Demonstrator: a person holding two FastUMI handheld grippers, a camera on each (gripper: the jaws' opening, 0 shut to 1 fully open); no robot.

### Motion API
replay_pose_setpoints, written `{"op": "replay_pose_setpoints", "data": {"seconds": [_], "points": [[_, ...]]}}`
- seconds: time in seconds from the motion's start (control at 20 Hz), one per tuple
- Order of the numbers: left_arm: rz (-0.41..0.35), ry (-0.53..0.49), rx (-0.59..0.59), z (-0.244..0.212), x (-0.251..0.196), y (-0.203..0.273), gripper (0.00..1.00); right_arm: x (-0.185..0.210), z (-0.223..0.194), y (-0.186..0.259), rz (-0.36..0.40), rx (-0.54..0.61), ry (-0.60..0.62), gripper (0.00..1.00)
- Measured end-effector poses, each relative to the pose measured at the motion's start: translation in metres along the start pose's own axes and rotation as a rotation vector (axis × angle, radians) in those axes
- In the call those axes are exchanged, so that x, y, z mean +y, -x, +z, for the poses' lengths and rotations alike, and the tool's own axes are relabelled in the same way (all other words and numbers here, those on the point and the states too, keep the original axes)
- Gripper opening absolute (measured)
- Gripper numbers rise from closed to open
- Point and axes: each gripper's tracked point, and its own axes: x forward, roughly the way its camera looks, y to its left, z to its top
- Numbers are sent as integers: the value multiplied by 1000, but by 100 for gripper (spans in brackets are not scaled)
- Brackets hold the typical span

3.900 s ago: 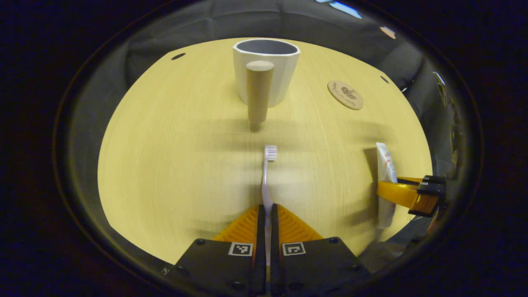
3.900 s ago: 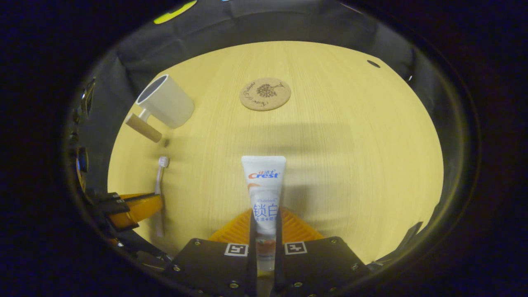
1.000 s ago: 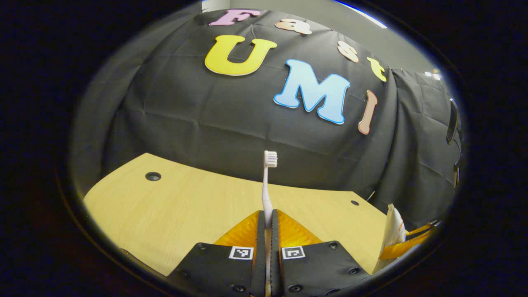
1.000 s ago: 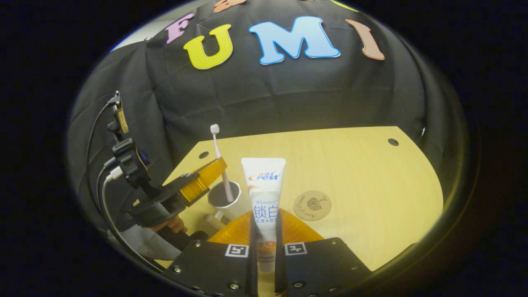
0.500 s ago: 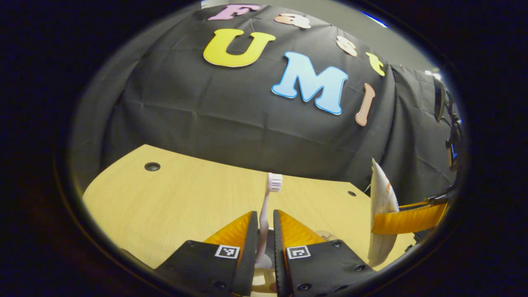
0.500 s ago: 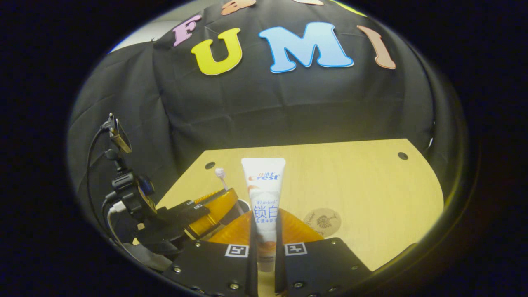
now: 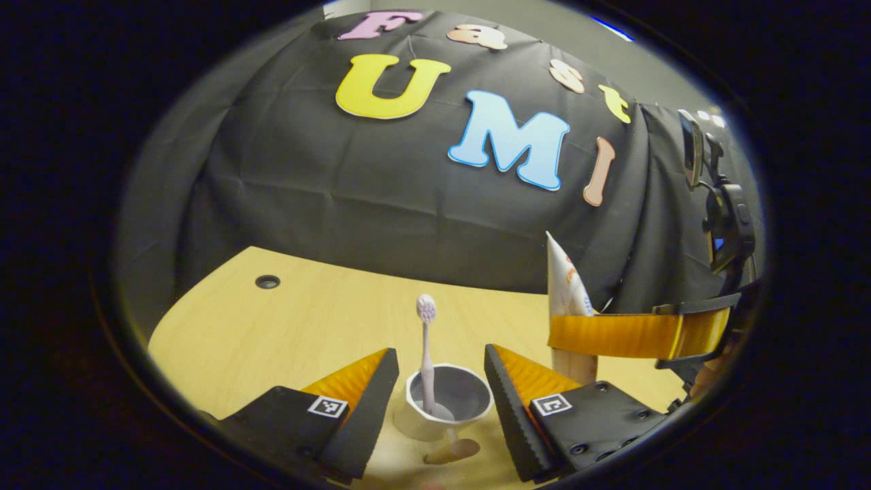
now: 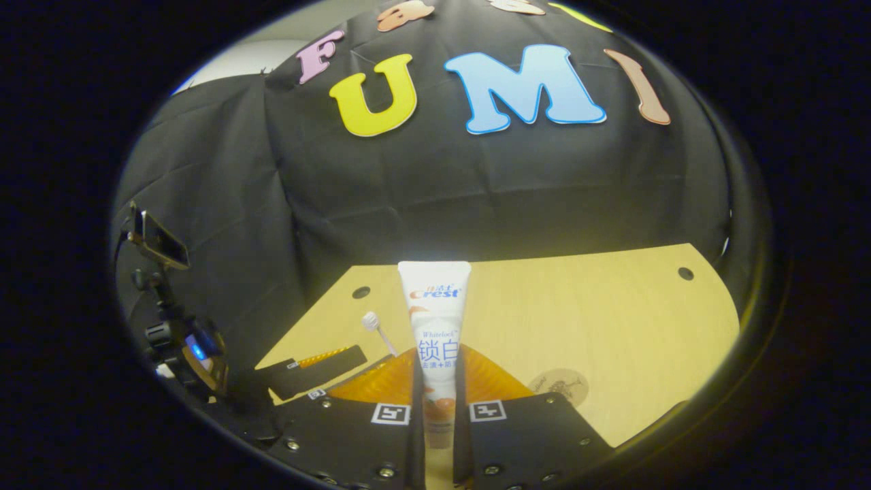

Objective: Put the toothbrush and toothpaste on the desktop into the cup, then pick up the cup and place it on the coaster on the desktop.

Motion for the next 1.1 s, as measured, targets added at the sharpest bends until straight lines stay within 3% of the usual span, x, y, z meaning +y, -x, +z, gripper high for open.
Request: {"op": "replay_pose_setpoints", "data": {"seconds": [0.1,0.15,0.2,0.25,0.35,0.4,0.75,0.8,0.85,1.1], "points": [[14,0,5,3,5,9,83,7,9,-8,27,-32,-11,16],[14,9,12,1,7,13,88,11,12,-13,44,-48,-13,16],[24,21,19,0,10,17,88,15,15,-16,60,-61,-16,20],[29,36,26,-3,14,22,83,19,18,-20,75,-74,-19,17],[46,64,45,-9,22,29,83,24,20,-28,92,-97,-23,16],[59,73,55,-12,26,31,88,25,19,-33,96,-103,-22,16],[114,125,83,-23,50,52,88,35,8,-67,75,-104,46,17],[117,131,86,-24,51,53,83,37,4,-69,72,-94,56,17],[119,135,88,-26,54,57,88,37,-2,-71,68,-87,72,17],[121,137,96,-28,55,61,88,38,-22,-77,55,-36,107,22]]}}
